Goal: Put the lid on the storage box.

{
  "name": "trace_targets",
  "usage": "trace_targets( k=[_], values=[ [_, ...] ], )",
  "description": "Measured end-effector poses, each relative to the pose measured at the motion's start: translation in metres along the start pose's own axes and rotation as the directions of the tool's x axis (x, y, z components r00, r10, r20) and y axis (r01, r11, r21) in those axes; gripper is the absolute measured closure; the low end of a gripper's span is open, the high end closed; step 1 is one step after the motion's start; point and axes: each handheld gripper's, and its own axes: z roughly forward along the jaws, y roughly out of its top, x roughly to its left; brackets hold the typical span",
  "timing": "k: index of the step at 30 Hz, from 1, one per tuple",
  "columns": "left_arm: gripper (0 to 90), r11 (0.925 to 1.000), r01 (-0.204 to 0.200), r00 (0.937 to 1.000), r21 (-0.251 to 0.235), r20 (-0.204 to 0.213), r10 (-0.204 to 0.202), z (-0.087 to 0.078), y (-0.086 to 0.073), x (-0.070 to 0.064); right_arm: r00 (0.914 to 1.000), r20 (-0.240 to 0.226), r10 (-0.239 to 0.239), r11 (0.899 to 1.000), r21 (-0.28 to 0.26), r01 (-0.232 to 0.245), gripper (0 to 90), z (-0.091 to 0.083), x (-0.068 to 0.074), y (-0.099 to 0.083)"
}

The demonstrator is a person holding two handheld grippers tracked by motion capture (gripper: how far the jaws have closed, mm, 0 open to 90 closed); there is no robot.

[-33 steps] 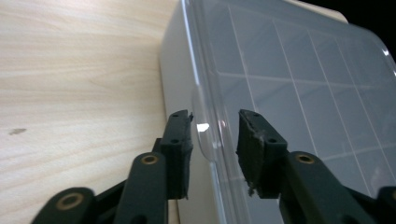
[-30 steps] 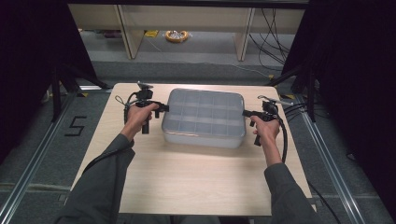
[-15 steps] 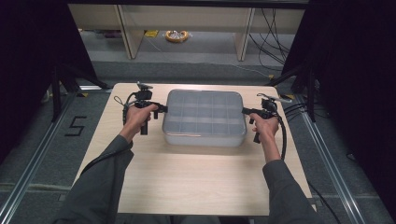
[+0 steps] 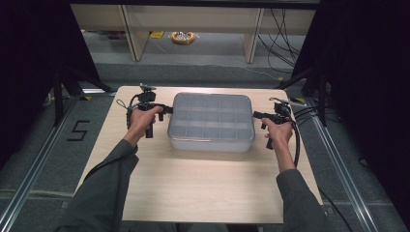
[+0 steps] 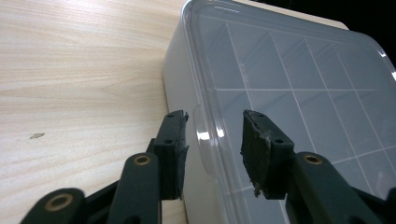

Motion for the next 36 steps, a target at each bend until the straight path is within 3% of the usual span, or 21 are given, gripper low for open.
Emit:
trace_targets(
  k=[1,2,5,7,9,10,11,12,13,20,22,23,24,27,28,29,30,31,32,33,36],
  values=[
    [55.6,1.0,0.006,1.0,-0.001,0.001,-0.006,-0.004,0.0,0.001,0.9999,0.0,-0.011,1.0,-0.012,0.011,62.3,-0.003,-0.001,0.0],
    [55.3,1.0,0.007,1.0,-0.006,0.005,-0.007,-0.006,-0.001,0.002,0.9991,-0.002,0.043,0.999,0.002,-0.043,62.3,-0.006,0.003,0.0],
    [53.5,1.0,-0.007,0.9998,-0.002,0.016,0.007,-0.014,-0.004,0.002,0.9982,-0.015,0.058,0.998,0.011,-0.058,61.2,-0.017,0.004,0.001],
    [53.3,0.9996,-0.027,0.9994,-0.001,0.019,0.027,-0.018,-0.006,0.002,0.9994,-0.011,0.032,1.0,-0.001,-0.032,60.8,-0.018,0.002,0.0],
    [52.3,0.9988,-0.05,0.9982,0.005,0.034,0.049,-0.027,-0.012,0.001,0.9991,-0.024,-0.035,0.999,-0.007,0.035,59.4,-0.024,0.0,-0.001],
    [51.2,0.9987,-0.051,0.9979,0.006,0.041,0.051,-0.03,-0.014,0.0,0.9986,-0.032,0.042,0.999,0.022,-0.041,58.2,-0.03,0.007,-0.003],
    [50.0,0.9981,-0.061,0.9971,0.01,0.047,0.06,-0.034,-0.016,0.0,0.9992,-0.03,-0.026,1.0,-0.002,0.026,57.1,-0.03,0.004,-0.004],
    [48.9,0.9981,-0.061,0.9971,0.01,0.047,0.06,-0.034,-0.016,0.0,0.998,-0.043,0.046,0.998,0.033,-0.045,55.6,-0.035,0.01,-0.006],
    [47.2,0.9976,-0.07,0.9958,0.006,0.059,0.069,-0.041,-0.021,-0.001,0.9977,-0.059,-0.033,0.999,0.003,0.033,53.2,-0.037,0.006,-0.008],
    [38.8,0.9935,-0.113,0.9904,0.011,0.081,0.112,-0.06,-0.044,-0.004,0.9927,-0.099,-0.069,0.998,0.006,0.07,42.4,-0.055,0.016,-0.023],
    [35.9,0.9918,-0.127,0.9871,0.014,0.1,0.125,-0.066,-0.056,-0.005,0.986,-0.108,-0.127,0.992,0.0,0.128,39.1,-0.065,0.019,-0.032],
    [35.0,0.9918,-0.127,0.9871,0.014,0.1,0.125,-0.066,-0.056,-0.005,0.986,-0.108,-0.127,0.992,0.0,0.128,39.1,-0.065,0.019,-0.032],
    [33.9,0.9902,-0.139,0.9851,0.014,0.104,0.137,-0.068,-0.062,-0.006,0.9758,-0.11,-0.189,0.982,-0.005,0.189,37.4,-0.071,0.021,-0.038],
    [32.2,0.9863,-0.165,0.9809,-0.003,0.105,0.164,-0.074,-0.077,-0.01,0.9662,-0.101,-0.237,0.971,0.011,0.24,35.8,-0.079,0.026,-0.048],
    [31.4,0.9863,-0.165,0.9809,-0.003,0.105,0.164,-0.074,-0.077,-0.01,0.9662,-0.101,-0.237,0.971,0.011,0.24,35.8,-0.079,0.026,-0.048],
    [31.3,0.9857,-0.169,0.9799,-0.005,0.107,0.168,-0.075,-0.08,-0.011,0.9601,-0.097,-0.262,0.965,0.003,0.264,35.3,-0.083,0.029,-0.054],
    [31.2,0.9809,-0.194,0.9745,0.001,0.114,0.193,-0.077,-0.085,-0.014,0.9593,-0.106,-0.262,0.965,0.006,0.264,34.8,-0.084,0.031,-0.056],
    [30.8,0.9804,-0.197,0.9741,-0.002,0.113,0.196,-0.078,-0.087,-0.015,0.9685,-0.104,-0.226,0.973,0.03,0.231,34.0,-0.087,0.035,-0.06],
    [30.4,0.9804,-0.197,0.9741,-0.002,0.113,0.196,-0.078,-0.087,-0.015,0.9685,-0.104,-0.226,0.973,0.03,0.231,34.0,-0.087,0.035,-0.06],
    [30.3,0.9766,-0.215,0.9708,-0.001,0.109,0.214,-0.08,-0.09,-0.017,0.9594,-0.117,-0.257,0.965,0.022,0.261,33.8,-0.089,0.035,-0.064],
    [29.6,0.9754,-0.22,0.9684,-0.005,0.119,0.219,-0.083,-0.096,-0.018,0.9533,-0.115,-0.279,0.959,0.026,0.284,33.2,-0.092,0.038,-0.069]
  ],
)
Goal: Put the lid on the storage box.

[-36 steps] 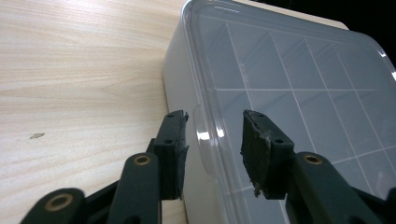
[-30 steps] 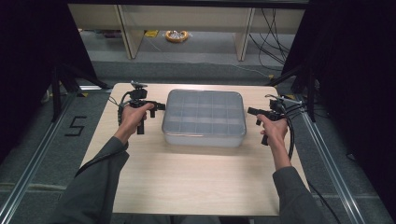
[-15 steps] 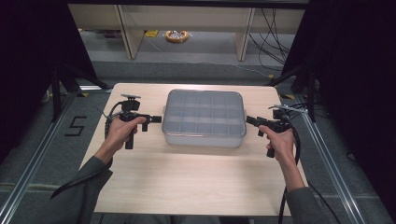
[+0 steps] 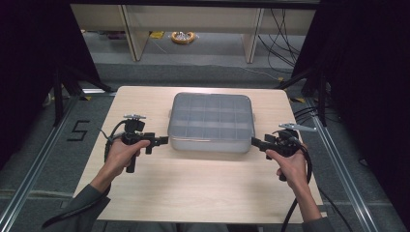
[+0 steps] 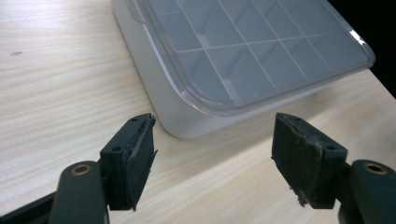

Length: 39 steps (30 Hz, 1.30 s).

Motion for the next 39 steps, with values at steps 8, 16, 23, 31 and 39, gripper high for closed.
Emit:
trace_targets(
  k=[8,16,23,31,39],
  values=[
    [27.9,0.9994,-0.025,0.9996,-0.022,0.009,0.026,-0.006,-0.021,-0.01,0.9982,0.012,-0.059,0.998,-0.006,0.059,28.3,-0.008,0.01,-0.015],
    [24.0,0.9971,-0.075,0.997,-0.01,0.015,0.075,-0.008,-0.049,-0.024,0.9955,-0.024,-0.091,0.996,0.011,0.092,23.7,-0.011,0.024,-0.041],
    [21.3,0.9956,-0.093,0.994,-0.006,0.056,0.093,-0.011,-0.073,-0.036,0.9899,-0.07,-0.124,0.991,0.034,0.126,17.9,-0.011,0.038,-0.063],
    [16.7,0.9888,-0.145,0.989,0.036,0.034,0.144,-0.01,-0.102,-0.042,0.989,-0.085,-0.121,0.99,0.059,0.126,17.4,-0.013,0.048,-0.085],
    [17.0,0.9754,-0.217,0.9755,0.037,-0.026,0.218,-0.01,-0.127,-0.045,0.9835,-0.089,-0.158,0.981,0.103,0.166,18.4,-0.012,0.045,-0.106]
  ],
)
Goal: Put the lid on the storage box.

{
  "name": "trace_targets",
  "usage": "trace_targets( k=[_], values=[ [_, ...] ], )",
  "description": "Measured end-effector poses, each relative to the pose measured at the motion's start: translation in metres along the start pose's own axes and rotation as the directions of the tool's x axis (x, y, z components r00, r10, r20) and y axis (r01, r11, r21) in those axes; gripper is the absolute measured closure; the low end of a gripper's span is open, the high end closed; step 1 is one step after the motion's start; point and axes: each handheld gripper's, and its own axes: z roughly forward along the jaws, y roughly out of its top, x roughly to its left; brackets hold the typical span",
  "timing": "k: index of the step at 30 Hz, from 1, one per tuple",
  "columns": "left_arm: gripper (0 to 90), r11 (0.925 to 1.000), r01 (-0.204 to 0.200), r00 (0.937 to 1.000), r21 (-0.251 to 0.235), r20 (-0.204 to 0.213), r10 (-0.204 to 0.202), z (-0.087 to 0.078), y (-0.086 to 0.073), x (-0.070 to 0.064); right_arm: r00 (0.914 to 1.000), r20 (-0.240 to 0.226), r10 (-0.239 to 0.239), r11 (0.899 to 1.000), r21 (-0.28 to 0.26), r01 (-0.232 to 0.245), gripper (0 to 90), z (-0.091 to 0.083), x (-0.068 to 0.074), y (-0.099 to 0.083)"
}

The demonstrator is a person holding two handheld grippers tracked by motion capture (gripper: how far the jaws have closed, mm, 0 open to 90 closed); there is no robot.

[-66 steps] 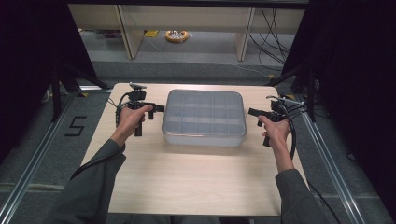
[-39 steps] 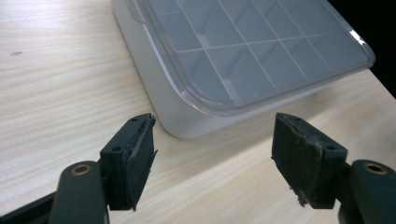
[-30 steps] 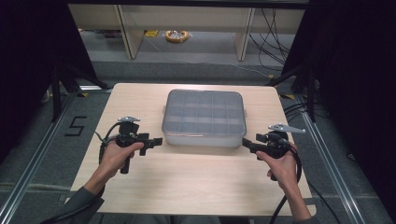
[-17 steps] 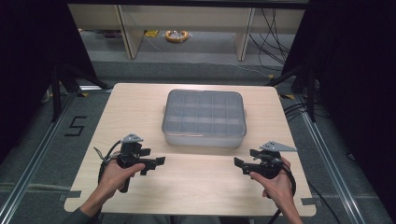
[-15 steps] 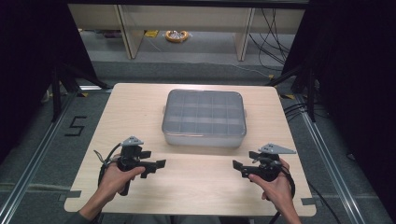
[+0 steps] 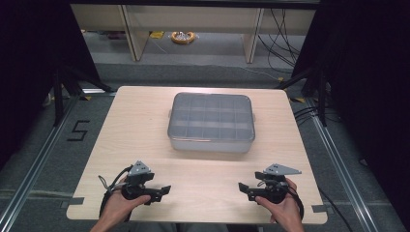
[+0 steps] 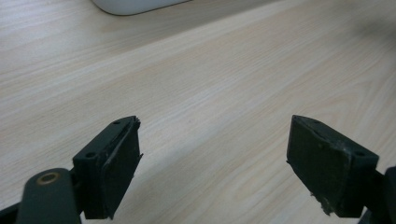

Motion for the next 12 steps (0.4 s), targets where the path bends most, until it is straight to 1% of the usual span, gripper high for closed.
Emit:
trace_targets(
  k=[1,2,3,4,5,6,7,8,9,10,11,12],
  values=[
    [17.0,0.9999,0.013,0.9999,-0.007,0.004,-0.013,0.0005,-0.0028,-0.0026,0.9996,-0.007,0.028,0.999,0.017,-0.028,18.4,-0.0003,0.0029,-0.0031],
    [17.0,1.0,-0.001,1.0,0.002,0.009,0.001,-0.0003,-0.0033,-0.0022,0.9994,-0.001,0.035,0.999,0.04,-0.035,18.4,-0.0014,0.0038,-0.0035],
    [17.0,1.0,-0.007,0.9999,-0.005,0.011,0.007,-0.0007,-0.0033,-0.0023,0.9997,-0.005,0.024,0.999,0.028,-0.024,18.5,0.0006,0.0029,-0.0052],
    [17.0,1.0,-0.007,0.9999,-0.005,0.011,0.007,-0.0007,-0.0033,-0.0023,1.0,0.002,0.006,1.0,0.029,-0.006,18.5,0.001,0.0024,-0.0061],
    [17.0,0.9999,-0.013,0.9999,-0.01,0.008,0.013,-0.0008,-0.0031,-0.0024,0.9995,0.015,-0.026,0.999,0.034,0.026,18.4,0.002,0.0007,-0.0059],
    [17.0,0.9998,-0.01,0.9999,-0.014,-0.002,0.01,-0.0004,-0.0029,-0.0019,0.9998,-0.006,-0.018,0.999,0.037,0.018,18.4,0.004,0.001,-0.0064],
    [17.0,0.9999,-0.01,0.9999,-0.012,0.006,0.01,-0.001,-0.0028,-0.0012,0.9998,-0.006,-0.018,0.999,0.037,0.018,18.4,0.004,0.001,-0.0064],
    [16.9,0.9998,0.001,1.0,-0.018,0.0,-0.001,0.0003,-0.0038,-0.0002,0.9997,0.004,-0.023,0.999,0.037,0.023,18.6,0.0043,0.0,-0.0069],
    [16.8,1.0,-0.002,1.0,-0.009,0.006,0.002,0.0002,-0.0042,0.0013,0.9999,0.016,0.003,0.999,0.038,-0.003,18.6,0.0047,0.0018,-0.0077],
    [16.8,1.0,-0.002,1.0,-0.009,0.006,0.002,0.0002,-0.0042,0.0013,0.9999,0.014,-0.004,0.999,0.034,0.004,18.6,0.0045,0.0005,-0.0078],
    [16.8,0.9998,0.018,0.9998,-0.012,0.004,-0.018,0.0018,-0.0052,0.0019,0.9999,0.012,-0.004,0.999,0.041,0.004,18.5,0.0042,-0.002,-0.0075],
    [16.8,0.9998,0.018,0.9998,-0.012,0.004,-0.018,0.0018,-0.0052,0.0019,0.9999,0.012,-0.004,0.999,0.041,0.004,18.5,0.0042,-0.002,-0.0075]
  ],
)
